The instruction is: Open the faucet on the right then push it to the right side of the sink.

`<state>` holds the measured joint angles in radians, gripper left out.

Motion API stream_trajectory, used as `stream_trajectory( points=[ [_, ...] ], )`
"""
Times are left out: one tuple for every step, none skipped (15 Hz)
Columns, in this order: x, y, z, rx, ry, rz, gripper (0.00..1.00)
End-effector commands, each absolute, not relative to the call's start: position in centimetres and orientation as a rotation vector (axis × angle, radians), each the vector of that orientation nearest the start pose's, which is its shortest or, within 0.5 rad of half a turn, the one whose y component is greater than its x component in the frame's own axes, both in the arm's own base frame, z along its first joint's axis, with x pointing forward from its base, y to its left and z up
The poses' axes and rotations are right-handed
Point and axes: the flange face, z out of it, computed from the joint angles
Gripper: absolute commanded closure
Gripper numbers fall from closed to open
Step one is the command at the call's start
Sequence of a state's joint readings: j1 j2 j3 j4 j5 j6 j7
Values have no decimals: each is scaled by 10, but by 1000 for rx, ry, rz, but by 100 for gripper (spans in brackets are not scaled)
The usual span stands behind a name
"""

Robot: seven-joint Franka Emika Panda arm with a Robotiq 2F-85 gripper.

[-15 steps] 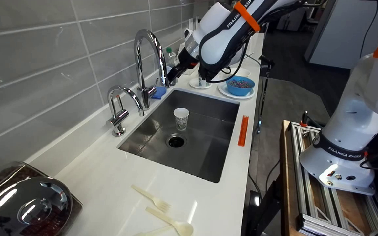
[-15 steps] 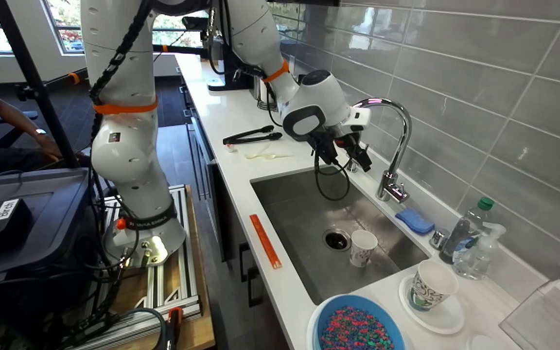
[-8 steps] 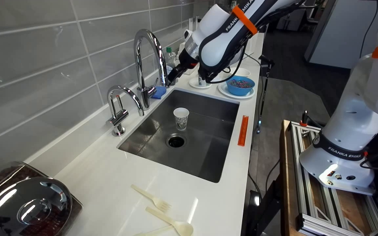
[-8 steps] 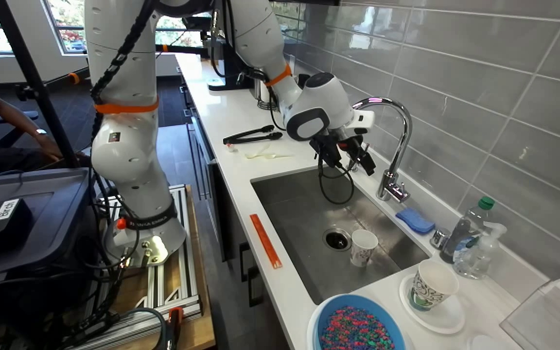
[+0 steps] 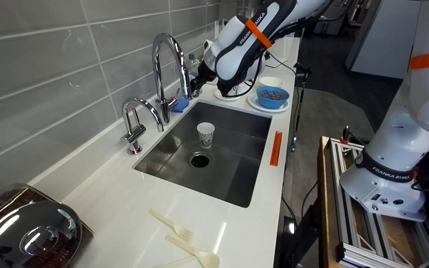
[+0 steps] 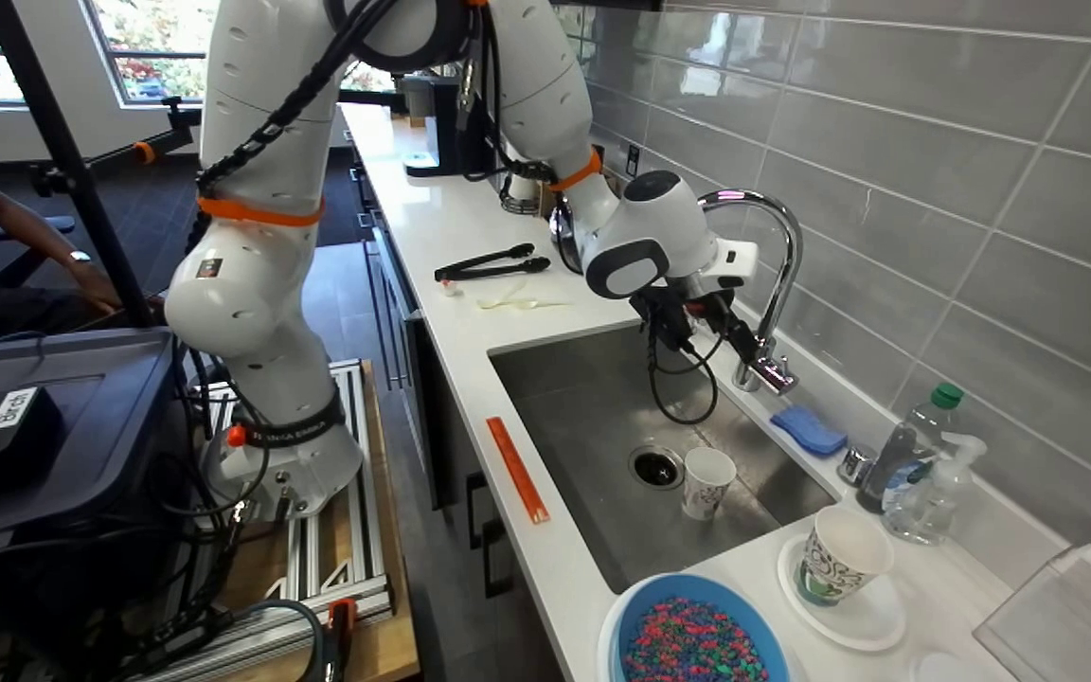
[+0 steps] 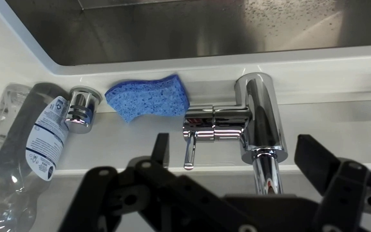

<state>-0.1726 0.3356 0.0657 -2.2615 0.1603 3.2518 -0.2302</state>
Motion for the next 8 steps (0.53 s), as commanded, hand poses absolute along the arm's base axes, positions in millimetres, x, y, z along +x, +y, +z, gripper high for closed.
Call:
stream_trajectory(
  points=[
    [594, -95, 270, -3016, 82, -1100, 0],
    [596, -98, 267, -3012, 86, -1119, 0],
    [598, -101, 264, -3007, 92, -1136, 0],
    [600, -104, 261, -3002, 99, -1155, 0],
    [603, -105, 259, -2992, 104, -1176, 0],
    [605, -107, 257, -2989, 107, -1191, 0],
    [607, -109, 254, -2984, 107, -1206, 0],
    [609, -110, 252, -2977, 109, -1225, 0]
  ],
)
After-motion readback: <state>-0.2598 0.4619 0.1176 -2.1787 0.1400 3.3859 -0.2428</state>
